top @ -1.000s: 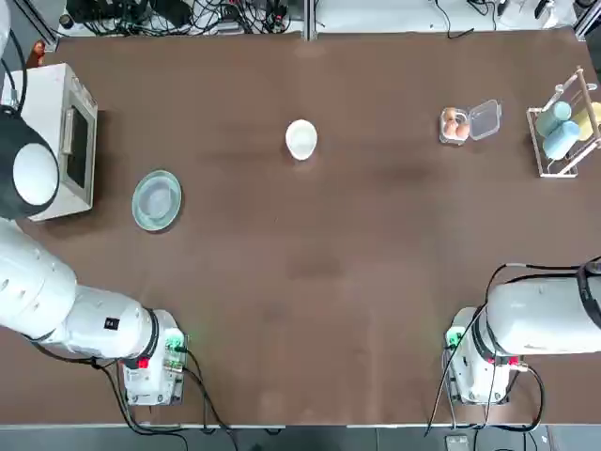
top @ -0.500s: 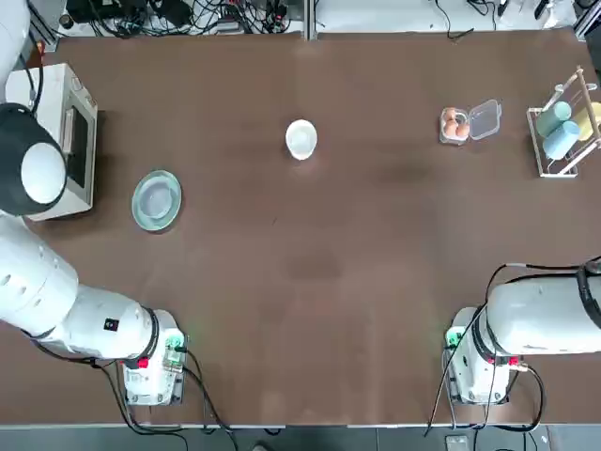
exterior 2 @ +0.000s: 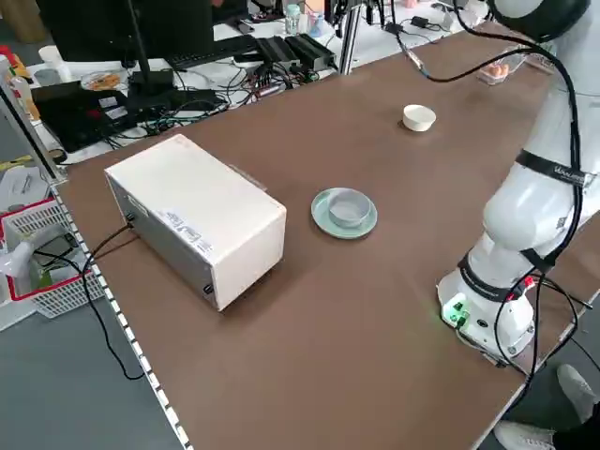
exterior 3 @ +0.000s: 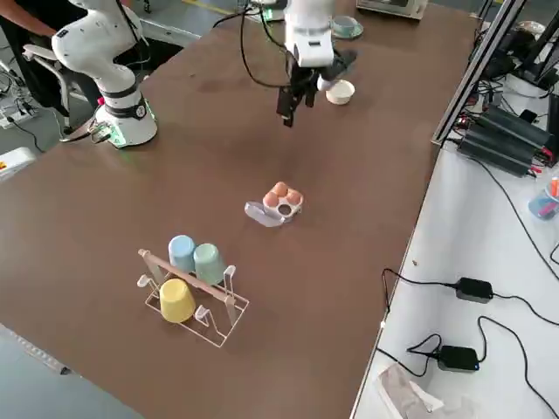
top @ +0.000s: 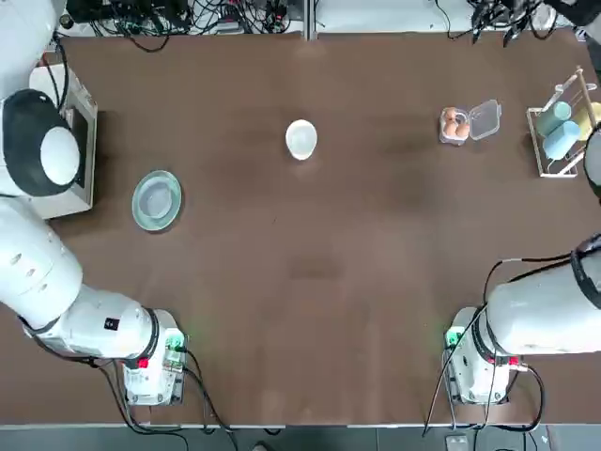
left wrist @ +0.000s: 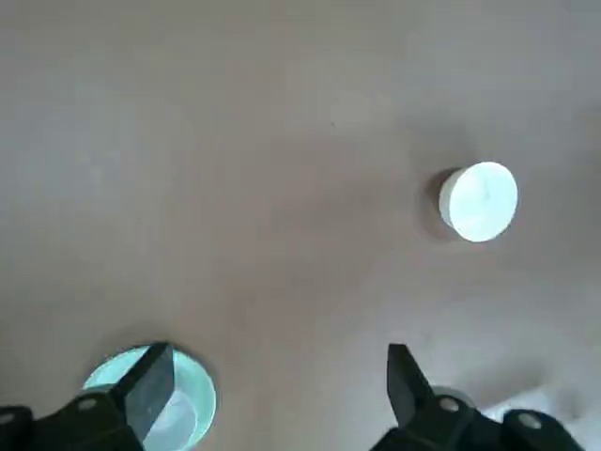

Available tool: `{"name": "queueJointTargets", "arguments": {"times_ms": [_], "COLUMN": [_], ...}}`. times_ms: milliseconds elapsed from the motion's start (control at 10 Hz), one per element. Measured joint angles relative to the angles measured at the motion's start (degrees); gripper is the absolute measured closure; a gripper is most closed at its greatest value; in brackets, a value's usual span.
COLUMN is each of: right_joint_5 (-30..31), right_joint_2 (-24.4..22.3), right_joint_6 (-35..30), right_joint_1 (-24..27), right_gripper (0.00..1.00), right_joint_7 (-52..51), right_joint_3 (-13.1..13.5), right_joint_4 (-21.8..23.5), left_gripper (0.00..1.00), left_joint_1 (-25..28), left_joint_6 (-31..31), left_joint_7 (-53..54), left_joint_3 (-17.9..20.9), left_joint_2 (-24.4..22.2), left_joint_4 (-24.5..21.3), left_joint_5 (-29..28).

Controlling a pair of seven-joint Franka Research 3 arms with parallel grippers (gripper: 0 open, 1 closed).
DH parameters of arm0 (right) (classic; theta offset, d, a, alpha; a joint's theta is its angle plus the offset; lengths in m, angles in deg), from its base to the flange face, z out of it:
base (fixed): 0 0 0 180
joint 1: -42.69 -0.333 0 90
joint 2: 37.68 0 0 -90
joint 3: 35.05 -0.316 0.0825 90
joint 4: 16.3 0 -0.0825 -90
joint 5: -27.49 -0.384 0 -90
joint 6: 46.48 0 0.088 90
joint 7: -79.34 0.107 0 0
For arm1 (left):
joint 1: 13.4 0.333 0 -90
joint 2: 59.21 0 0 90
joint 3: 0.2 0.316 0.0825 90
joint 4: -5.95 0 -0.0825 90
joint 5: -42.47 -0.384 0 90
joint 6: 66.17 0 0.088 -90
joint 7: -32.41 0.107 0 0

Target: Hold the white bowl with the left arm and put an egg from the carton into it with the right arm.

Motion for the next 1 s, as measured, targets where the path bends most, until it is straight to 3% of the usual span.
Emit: {"name": "queueJointTargets", "arguments": {"times_ms": [200,500,800,1000], "right_joint_5": [0.02,0.02,0.02,0.02], "right_joint_2": [6.14,13.48,15.35,15.9], "right_joint_6": [6.94,12.18,20.08,20.73], "right_joint_1": [0.44,1.23,2.05,2.03], "right_gripper": [0.0,0.0,0.0,0.0], "right_joint_7": [0.0,0.0,-0.11,-0.11], "right_joint_3": [0.02,-0.02,-0.08,-0.36], "right_joint_4": [0.43,1.51,7.31,8.54], "left_gripper": [0.0,0.0,0.0,0.0], "left_joint_1": [2.04,3.03,2.31,1.53], "left_joint_6": [-1.79,-4.7,-9.98,-14.77], "left_joint_7": [12.02,21.44,30.93,42.0], "left_joint_3": [0.06,0.03,-2.95,-6.03], "left_joint_2": [2.4,4.45,9.68,13.53], "left_joint_4": [-0.52,-4.47,-5.74,-5.75], "left_joint_5": [6.1,12.85,17.42,17.9]}}
